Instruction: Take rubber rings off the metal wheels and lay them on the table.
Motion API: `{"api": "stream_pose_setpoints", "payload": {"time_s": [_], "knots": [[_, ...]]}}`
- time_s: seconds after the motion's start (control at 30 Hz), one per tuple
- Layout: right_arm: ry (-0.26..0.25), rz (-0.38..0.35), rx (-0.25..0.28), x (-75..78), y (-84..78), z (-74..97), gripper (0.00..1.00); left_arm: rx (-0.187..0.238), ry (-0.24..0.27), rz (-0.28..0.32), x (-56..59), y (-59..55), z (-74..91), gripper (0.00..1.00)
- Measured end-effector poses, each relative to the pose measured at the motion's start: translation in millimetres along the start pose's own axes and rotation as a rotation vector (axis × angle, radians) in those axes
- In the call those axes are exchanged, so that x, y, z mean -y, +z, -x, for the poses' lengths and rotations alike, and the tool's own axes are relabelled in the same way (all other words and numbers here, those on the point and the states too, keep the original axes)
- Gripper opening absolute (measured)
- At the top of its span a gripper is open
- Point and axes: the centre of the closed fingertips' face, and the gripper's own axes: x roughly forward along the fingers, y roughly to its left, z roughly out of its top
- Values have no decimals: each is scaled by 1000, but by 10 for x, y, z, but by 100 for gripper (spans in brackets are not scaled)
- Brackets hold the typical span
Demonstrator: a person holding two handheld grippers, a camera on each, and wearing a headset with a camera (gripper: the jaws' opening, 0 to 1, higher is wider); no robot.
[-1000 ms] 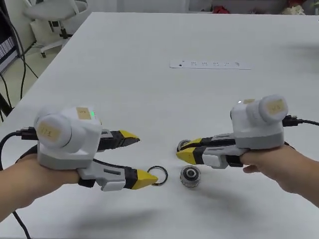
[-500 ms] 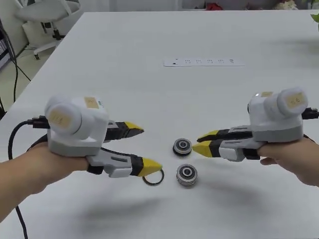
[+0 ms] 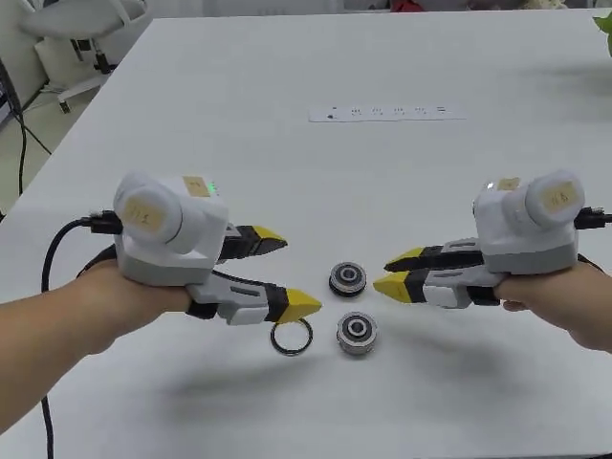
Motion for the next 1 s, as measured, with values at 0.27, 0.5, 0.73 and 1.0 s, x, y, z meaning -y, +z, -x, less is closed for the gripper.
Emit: {"api": "stream_pose_setpoints", "payload": {"time_s": [0.27,0.5,0.73,1.0], "knots": [[-3,-7,8,38,-16,-31,19,-9,-15,0,-31,-8,-155,52],[-6,-11,11,54,-41,-46,19,-27,-38,1,-49,-50,-318,49],[-3,-15,7,57,-74,-56,19,-41,-56,-5,-16,-63,-452,45],[1,-23,6,76,-98,-71,19,-53,-74,10,-6,-58,-577,37]]}}
